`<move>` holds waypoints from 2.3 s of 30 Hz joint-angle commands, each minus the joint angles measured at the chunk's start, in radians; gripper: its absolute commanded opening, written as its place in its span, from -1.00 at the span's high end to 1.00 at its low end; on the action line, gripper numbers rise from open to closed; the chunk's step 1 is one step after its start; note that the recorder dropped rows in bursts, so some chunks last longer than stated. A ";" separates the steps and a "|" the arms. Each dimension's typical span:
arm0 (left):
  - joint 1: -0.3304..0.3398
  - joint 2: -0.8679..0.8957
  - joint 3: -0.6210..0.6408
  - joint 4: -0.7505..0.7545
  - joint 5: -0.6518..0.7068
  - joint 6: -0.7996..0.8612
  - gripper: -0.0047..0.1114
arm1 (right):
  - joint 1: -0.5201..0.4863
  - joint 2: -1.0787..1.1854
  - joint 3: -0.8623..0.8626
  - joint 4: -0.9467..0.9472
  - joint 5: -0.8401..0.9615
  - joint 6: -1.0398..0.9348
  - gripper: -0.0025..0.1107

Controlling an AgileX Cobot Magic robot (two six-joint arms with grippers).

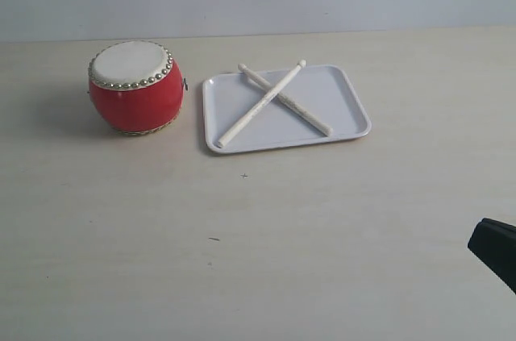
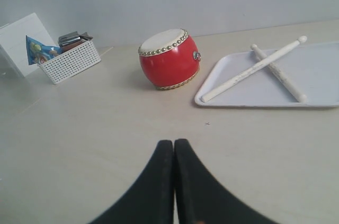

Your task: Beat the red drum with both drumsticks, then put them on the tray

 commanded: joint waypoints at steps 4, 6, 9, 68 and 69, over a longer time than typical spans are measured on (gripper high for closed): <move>0.004 -0.007 0.000 0.001 -0.004 -0.002 0.92 | 0.000 -0.007 0.005 -0.003 -0.004 -0.009 0.96; 0.004 -0.007 0.000 0.001 -0.004 -0.002 0.92 | 0.000 -0.007 0.005 -0.003 -0.004 -0.009 0.96; 0.004 -0.007 0.000 0.001 -0.004 -0.002 0.92 | 0.000 -0.007 0.005 -0.015 -0.012 -0.016 0.96; 0.004 -0.007 0.000 0.001 -0.004 -0.002 0.92 | -0.276 -0.083 0.005 -0.895 -0.028 0.628 0.96; 0.004 -0.007 0.000 0.001 -0.004 -0.002 0.92 | -0.308 -0.083 0.005 -0.895 -0.028 0.639 0.96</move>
